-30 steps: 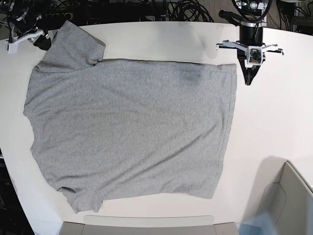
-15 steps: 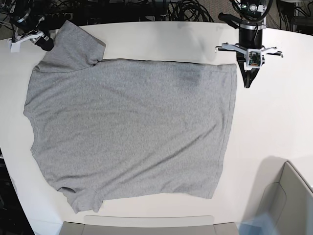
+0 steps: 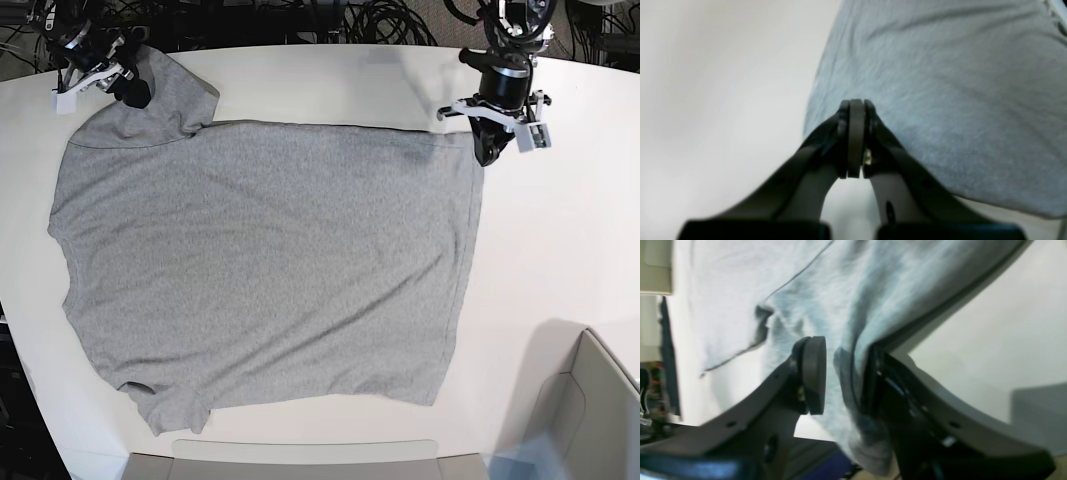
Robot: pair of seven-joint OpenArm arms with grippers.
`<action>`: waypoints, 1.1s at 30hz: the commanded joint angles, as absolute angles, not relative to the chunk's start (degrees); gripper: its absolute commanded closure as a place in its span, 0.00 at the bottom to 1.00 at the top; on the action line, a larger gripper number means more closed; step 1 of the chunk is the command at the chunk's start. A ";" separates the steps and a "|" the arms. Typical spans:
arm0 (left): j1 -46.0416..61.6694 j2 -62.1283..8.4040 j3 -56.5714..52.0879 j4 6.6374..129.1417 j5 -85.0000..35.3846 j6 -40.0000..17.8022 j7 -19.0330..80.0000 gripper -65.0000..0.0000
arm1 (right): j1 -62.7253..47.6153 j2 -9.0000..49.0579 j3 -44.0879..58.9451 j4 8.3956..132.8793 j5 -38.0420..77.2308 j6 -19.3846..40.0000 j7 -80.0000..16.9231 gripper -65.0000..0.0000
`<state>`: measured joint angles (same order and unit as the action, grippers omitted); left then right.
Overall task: Fold the T-shirt properly
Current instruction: 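Grasp the shoulder seams near the collar with both grippers, then adjust the left gripper's grip on the shoulder edge, holding with right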
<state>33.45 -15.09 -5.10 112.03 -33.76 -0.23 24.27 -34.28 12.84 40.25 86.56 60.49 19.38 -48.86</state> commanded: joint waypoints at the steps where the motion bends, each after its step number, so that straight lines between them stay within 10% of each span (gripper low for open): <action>1: 31.96 -16.40 -6.46 111.87 -36.79 -0.31 24.22 0.65 | -35.30 13.41 40.48 86.37 56.48 17.10 -50.77 0.70; 9: 23.16 -17.19 -20.88 100.62 -66.68 -0.31 49.01 0.64 | -35.12 14.46 40.40 86.29 56.40 17.45 -50.95 0.70; 33: 18.77 -17.89 -11.47 86.64 -59.12 -0.31 49.45 0.65 | -33.19 14.81 40.13 86.37 56.22 17.54 -51.03 0.70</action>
<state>18.48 -17.85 -11.73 86.98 -62.50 -2.57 48.80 -32.88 14.52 40.05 86.46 59.16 19.33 -49.32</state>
